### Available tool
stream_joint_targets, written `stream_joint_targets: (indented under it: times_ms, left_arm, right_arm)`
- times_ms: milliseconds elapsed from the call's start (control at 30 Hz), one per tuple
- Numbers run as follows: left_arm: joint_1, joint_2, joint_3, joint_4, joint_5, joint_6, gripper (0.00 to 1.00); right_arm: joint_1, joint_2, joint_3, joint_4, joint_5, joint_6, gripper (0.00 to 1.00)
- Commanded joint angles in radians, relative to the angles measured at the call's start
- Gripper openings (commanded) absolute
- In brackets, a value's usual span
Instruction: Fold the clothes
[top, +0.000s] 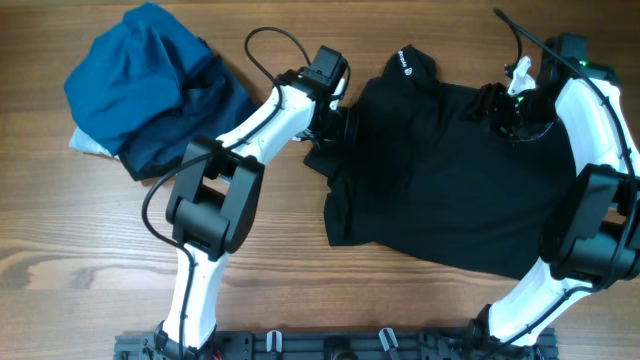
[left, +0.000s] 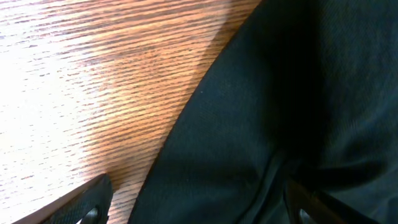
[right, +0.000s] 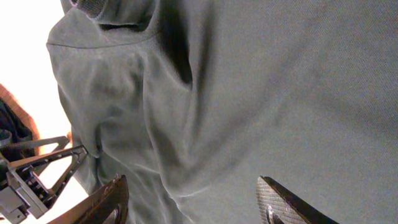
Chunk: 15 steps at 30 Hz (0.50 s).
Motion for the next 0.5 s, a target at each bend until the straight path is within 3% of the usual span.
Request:
stream_joint_targets:
  times_ms: [0, 67, 200, 300, 467]
  left_arm:
    - [-0.017, 0.108, -0.01, -0.021, -0.012, -0.001, 0.71]
    - [-0.023, 0.119, -0.01, -0.034, -0.012, -0.001, 0.4]
    - [-0.024, 0.118, -0.008, -0.038, -0.012, 0.0, 0.15]
    - [-0.009, 0.108, -0.006, -0.064, -0.012, 0.0, 0.04]
    - [0.044, 0.039, -0.006, -0.083, -0.012, -0.005, 0.04]
  right_arm:
    - [0.001, -0.016, 0.017, -0.001, -0.022, -0.022, 0.66]
    - [0.001, -0.016, 0.017, 0.0, -0.022, -0.022, 0.66]
    - [0.001, -0.016, 0.017, 0.002, -0.019, -0.021, 0.66]
    - [0.001, -0.016, 0.017, 0.001, -0.019, -0.023, 0.66]
    - [0.001, -0.016, 0.017, -0.001, 0.019, -0.024, 0.66]
